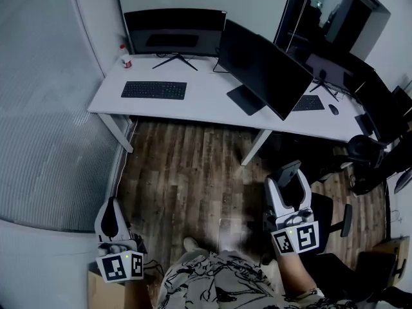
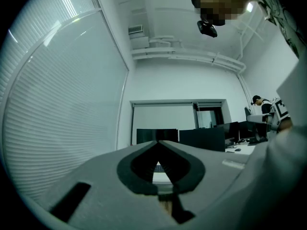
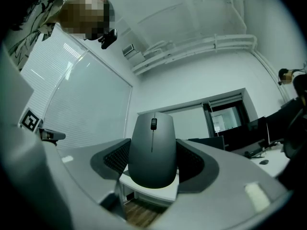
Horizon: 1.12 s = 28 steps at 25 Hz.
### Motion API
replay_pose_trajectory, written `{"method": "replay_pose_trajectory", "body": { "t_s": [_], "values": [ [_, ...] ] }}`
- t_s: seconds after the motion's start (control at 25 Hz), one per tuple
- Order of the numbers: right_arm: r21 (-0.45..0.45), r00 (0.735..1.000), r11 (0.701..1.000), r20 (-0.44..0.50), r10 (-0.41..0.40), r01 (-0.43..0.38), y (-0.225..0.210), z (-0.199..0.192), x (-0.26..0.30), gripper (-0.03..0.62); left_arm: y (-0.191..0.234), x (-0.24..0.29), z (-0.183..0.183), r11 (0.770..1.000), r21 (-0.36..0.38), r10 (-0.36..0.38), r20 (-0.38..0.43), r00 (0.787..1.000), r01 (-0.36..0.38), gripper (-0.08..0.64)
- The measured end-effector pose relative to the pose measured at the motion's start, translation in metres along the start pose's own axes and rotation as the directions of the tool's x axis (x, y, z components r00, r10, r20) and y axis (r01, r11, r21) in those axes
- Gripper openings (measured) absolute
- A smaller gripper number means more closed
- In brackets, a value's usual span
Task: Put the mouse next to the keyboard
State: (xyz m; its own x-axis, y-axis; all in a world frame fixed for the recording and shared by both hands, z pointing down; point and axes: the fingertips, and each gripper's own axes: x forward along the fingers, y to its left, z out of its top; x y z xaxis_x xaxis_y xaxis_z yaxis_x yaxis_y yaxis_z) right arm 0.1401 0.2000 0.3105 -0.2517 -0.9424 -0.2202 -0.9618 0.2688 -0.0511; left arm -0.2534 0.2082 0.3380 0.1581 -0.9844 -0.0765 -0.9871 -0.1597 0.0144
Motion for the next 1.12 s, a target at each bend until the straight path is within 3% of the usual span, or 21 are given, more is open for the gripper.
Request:
{"method": "replay_pose_trajectory", "body": {
  "t_s": [0.28,0.56,1.12],
  "values": [
    [-0.023,0.999,0.999,-0.023,-0.038,0.037,0.012,-0.011,0.020,0.301,0.026,0.030,-0.007,1.000,0.007,-0.021,0.006,1.000,0.021,0.000],
    [-0.023,0.997,0.997,-0.020,-0.073,0.073,-0.004,-0.026,0.054,0.301,0.029,0.076,-0.017,0.999,0.008,-0.045,0.001,0.999,0.045,0.000],
    [0.002,0.999,1.000,0.024,-0.029,0.029,-0.060,-0.047,0.205,0.301,0.031,0.227,-0.004,0.997,0.051,-0.053,0.045,0.998,0.051,0.000]
  ]
}}
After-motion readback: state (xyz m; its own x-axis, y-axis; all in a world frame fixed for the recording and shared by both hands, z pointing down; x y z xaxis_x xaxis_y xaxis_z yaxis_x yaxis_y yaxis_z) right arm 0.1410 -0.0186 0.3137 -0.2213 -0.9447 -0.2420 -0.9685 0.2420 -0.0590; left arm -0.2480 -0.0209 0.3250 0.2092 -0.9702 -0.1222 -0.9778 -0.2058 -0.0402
